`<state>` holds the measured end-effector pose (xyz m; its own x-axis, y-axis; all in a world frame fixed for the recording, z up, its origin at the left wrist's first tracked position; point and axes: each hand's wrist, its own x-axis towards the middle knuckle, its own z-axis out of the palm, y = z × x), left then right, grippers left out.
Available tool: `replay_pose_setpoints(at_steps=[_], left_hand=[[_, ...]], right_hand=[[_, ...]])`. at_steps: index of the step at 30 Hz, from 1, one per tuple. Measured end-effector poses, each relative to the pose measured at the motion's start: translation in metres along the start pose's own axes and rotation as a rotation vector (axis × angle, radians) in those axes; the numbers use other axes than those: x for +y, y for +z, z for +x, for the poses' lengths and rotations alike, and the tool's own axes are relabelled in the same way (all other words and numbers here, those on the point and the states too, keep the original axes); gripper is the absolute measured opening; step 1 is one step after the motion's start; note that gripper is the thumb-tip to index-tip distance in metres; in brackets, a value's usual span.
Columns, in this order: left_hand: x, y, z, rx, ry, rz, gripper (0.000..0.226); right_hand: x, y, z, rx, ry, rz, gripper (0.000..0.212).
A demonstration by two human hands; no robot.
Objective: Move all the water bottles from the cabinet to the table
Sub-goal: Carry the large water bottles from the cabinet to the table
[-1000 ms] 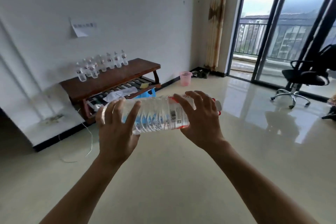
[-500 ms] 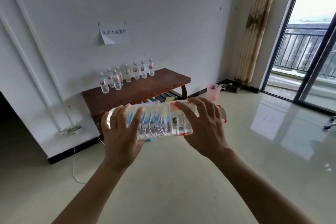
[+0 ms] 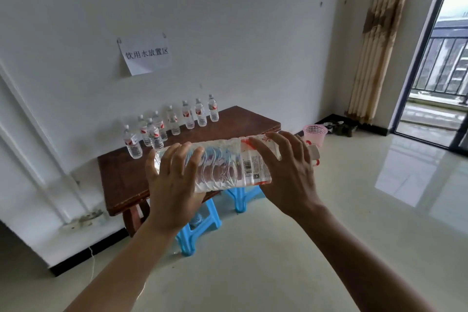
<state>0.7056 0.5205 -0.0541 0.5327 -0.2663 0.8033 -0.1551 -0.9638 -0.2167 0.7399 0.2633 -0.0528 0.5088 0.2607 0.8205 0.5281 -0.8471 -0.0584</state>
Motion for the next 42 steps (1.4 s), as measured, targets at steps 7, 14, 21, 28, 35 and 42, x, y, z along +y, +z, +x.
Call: replay_pose_setpoints(at_steps=[7, 14, 21, 28, 35, 42], left_hand=[[-0.063, 0.112, 0.067, -0.057, -0.088, 0.065, 0.101], [-0.148, 0.223, 0.079, -0.069, -0.149, 0.079, 0.090], [-0.264, 0.336, 0.112, -0.099, -0.205, 0.032, 0.080], [-0.327, 0.443, 0.149, -0.120, -0.184, -0.041, 0.092], [-0.346, 0.545, 0.183, -0.176, -0.165, -0.162, 0.096], [-0.375, 0.658, 0.226, -0.342, -0.246, -0.182, 0.093]], right_hand=[[0.044, 0.129, 0.105, -0.060, -0.052, 0.058, 0.090], [0.046, 0.267, 0.174, -0.145, -0.140, 0.086, 0.105], [0.029, 0.404, 0.265, -0.241, -0.180, 0.052, 0.104], [0.046, 0.495, 0.320, -0.263, -0.151, 0.011, 0.107], [0.097, 0.580, 0.354, -0.349, -0.108, 0.013, 0.104], [0.152, 0.693, 0.404, -0.497, -0.079, 0.089, 0.099]])
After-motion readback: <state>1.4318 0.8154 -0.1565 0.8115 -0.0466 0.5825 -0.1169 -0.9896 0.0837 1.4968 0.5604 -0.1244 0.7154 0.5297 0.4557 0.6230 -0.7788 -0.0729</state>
